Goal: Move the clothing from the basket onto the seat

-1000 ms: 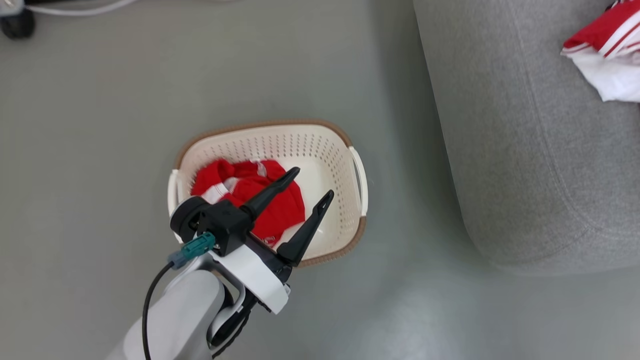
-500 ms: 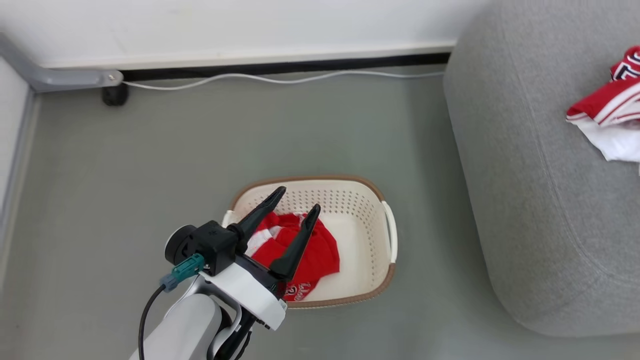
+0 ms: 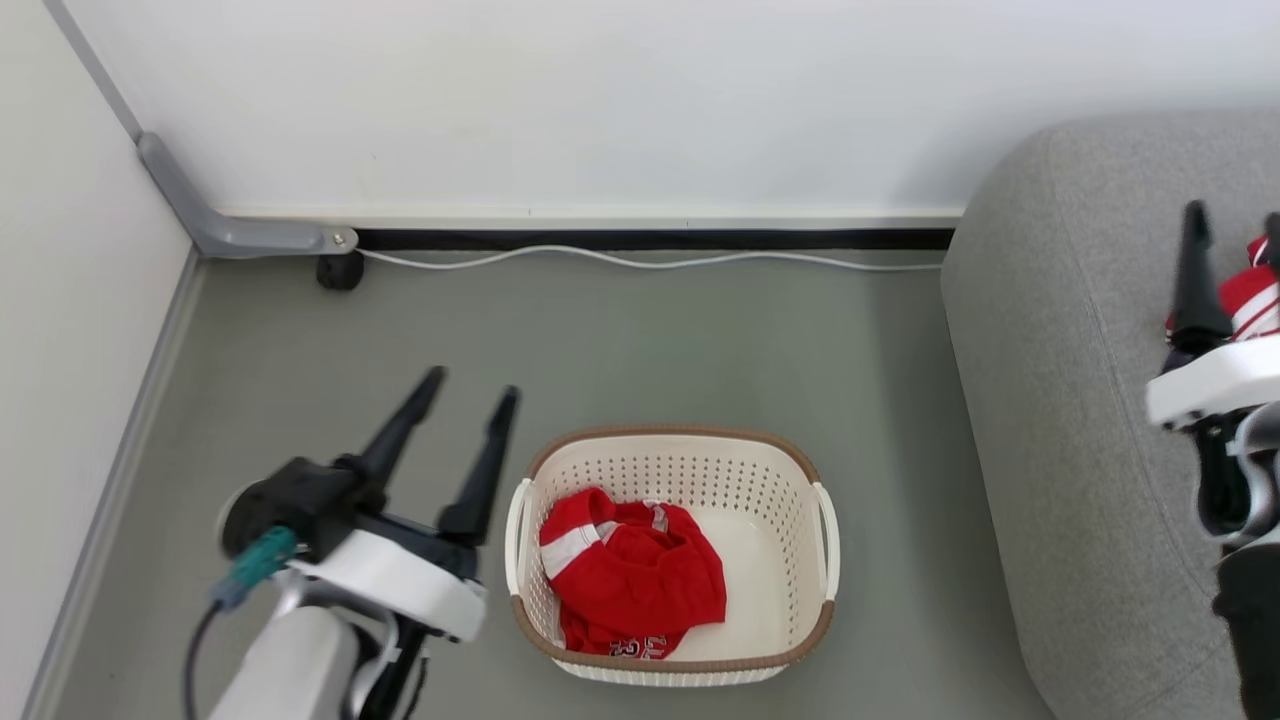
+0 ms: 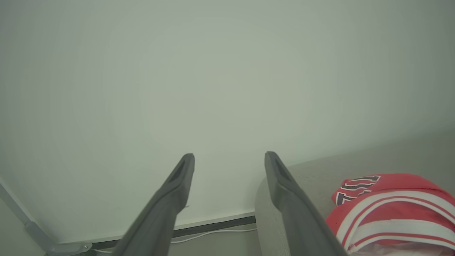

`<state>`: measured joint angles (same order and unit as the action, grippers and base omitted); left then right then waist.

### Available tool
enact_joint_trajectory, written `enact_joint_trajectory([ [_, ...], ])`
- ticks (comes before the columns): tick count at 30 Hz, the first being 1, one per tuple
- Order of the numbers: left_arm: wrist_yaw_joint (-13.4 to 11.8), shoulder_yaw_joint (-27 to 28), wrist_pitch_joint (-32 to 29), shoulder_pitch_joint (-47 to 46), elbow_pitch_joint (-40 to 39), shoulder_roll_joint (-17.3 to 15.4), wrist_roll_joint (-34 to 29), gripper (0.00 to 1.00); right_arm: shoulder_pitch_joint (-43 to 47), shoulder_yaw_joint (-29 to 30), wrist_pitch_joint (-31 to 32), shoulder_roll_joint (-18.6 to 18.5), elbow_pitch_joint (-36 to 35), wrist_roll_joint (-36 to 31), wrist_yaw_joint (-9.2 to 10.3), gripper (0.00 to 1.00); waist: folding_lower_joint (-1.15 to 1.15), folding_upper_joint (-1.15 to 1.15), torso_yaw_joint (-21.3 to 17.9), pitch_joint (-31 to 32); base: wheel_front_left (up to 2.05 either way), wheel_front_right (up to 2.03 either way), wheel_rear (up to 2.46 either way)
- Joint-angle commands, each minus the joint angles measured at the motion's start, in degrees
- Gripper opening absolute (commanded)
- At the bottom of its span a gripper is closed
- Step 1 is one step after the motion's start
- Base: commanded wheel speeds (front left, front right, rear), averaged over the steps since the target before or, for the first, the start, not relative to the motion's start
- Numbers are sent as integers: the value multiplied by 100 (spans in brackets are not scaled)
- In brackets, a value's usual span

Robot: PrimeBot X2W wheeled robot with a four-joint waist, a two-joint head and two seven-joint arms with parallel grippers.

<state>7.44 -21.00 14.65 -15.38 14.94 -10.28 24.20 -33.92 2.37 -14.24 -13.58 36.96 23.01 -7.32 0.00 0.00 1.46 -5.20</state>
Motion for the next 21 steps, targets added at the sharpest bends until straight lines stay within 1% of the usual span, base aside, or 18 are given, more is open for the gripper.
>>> enact_joint_trajectory([
  [1,5,351,35,-60,-121,-86,-86,100,101,-191,-75,-10,-243,54,-17,100,0,0,51,89,0,0,0],
  [6,-18,1383,35,217,-87,107,-502,100,554,-722,-75,38,-759,28,-17,100,0,0,82,240,0,0,0],
  [10,-53,2029,35,438,-97,258,-817,100,923,-897,-75,126,-1112,32,-17,100,0,0,76,323,0,0,0],
  [14,-41,2409,35,680,-75,380,-1053,100,1290,-969,-75,193,-1367,2,-17,100,0,0,54,391,0,0,0],
  [21,-27,2863,35,1064,-93,567,-1297,100,1869,-993,-75,338,-1639,-225,-17,100,0,0,-18,423,0,0,0],
])
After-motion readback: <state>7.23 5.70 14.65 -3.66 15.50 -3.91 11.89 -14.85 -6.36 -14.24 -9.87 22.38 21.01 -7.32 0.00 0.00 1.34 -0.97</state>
